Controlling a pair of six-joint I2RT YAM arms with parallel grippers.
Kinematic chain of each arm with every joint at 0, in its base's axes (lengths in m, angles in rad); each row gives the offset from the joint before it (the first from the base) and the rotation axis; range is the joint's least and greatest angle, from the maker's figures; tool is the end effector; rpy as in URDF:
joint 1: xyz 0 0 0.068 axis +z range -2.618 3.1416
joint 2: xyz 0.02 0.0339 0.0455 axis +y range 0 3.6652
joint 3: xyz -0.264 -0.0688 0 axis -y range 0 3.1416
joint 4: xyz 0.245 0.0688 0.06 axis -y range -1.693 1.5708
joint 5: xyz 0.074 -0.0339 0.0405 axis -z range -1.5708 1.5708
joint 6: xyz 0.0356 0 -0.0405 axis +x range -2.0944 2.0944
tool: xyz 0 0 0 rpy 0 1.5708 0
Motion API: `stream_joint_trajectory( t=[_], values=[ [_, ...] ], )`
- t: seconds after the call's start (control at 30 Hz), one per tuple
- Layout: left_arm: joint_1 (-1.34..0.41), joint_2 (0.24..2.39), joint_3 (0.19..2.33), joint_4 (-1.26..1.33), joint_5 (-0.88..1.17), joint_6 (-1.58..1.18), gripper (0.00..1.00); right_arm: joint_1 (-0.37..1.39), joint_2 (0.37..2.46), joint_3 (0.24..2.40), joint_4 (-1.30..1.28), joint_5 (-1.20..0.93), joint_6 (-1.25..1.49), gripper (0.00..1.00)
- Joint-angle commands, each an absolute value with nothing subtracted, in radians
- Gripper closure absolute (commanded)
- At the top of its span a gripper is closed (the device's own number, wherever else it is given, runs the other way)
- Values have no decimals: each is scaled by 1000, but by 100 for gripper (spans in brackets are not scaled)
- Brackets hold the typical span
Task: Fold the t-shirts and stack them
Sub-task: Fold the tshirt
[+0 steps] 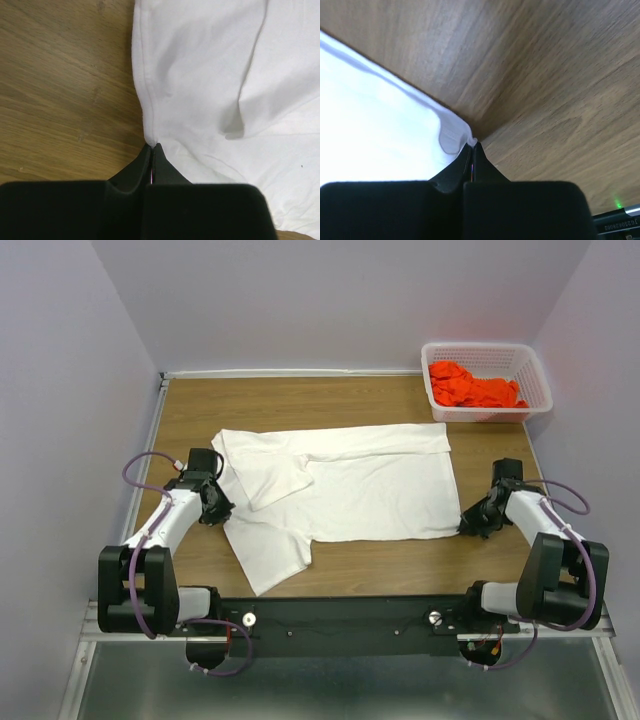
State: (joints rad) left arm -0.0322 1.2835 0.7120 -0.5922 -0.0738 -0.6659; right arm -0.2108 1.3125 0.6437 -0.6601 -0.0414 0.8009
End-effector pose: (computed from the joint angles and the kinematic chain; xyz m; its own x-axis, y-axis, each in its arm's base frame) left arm 0.2270 -0.0047 0.1841 -0.7235 -0.5931 -0.3532 -0.5647 0.8028 -0.1914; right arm 0.2039 -0.0421 0.1575 -0.5177 0.8444 -0.1379 0.8204 0.5357 0.2000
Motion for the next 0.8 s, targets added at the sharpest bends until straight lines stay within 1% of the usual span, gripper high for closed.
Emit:
stream_joint_trajectory(
  t=[0.0,0.37,0.77],
  values=[
    [-29,1269,756,-621,-57,-646,100,-218,1305,725,-735,-26,759,100],
    [-29,1348,911,-627,-23,-609,100,-218,1471,940,-746,-143,575,100],
    [-8,1482,1081,-606,-14,-580,100,-216,1661,1195,-733,-121,523,99]
  ],
)
